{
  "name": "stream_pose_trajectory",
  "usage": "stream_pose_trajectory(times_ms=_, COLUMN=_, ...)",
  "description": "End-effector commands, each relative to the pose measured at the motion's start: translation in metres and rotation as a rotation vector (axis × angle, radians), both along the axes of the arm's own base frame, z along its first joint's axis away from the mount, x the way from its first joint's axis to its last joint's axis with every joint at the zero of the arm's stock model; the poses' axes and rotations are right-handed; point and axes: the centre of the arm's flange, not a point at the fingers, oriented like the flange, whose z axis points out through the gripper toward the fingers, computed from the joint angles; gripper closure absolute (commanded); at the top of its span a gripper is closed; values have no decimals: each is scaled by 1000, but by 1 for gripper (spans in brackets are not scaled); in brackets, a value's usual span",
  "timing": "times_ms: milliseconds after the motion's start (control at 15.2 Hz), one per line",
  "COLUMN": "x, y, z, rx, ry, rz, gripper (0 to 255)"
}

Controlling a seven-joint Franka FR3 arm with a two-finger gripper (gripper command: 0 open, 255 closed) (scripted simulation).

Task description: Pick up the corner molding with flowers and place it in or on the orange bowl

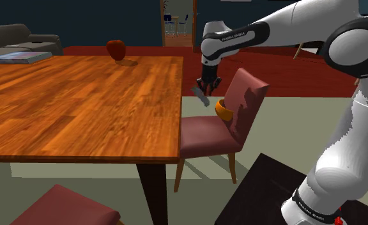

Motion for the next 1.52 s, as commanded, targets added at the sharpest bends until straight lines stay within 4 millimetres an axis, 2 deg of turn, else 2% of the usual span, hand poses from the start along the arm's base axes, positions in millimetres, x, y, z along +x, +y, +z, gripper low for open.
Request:
stream_pose_trajectory(times_ms=0, x=-11, y=-19, z=2, rx=0, ry=0, rz=0, gripper=255)
stream_pose_trajectory(times_ms=198, x=-34, y=-51, z=3, rx=0, ry=0, rz=0, gripper=255)
stream_pose_trajectory(times_ms=264, x=-25, y=-42, z=3, rx=0, ry=0, rz=-1, gripper=255)
stream_pose_trajectory(times_ms=330, x=-25, y=-42, z=3, rx=0, ry=0, rz=-1, gripper=0)
stream_pose_trajectory(times_ms=990, x=-28, y=-2, z=-116, rx=132, ry=-1, rz=-538, gripper=0)
stream_pose_trajectory(times_ms=1452, x=-26, y=2, z=-150, rx=136, ry=-1, rz=-552, gripper=0)
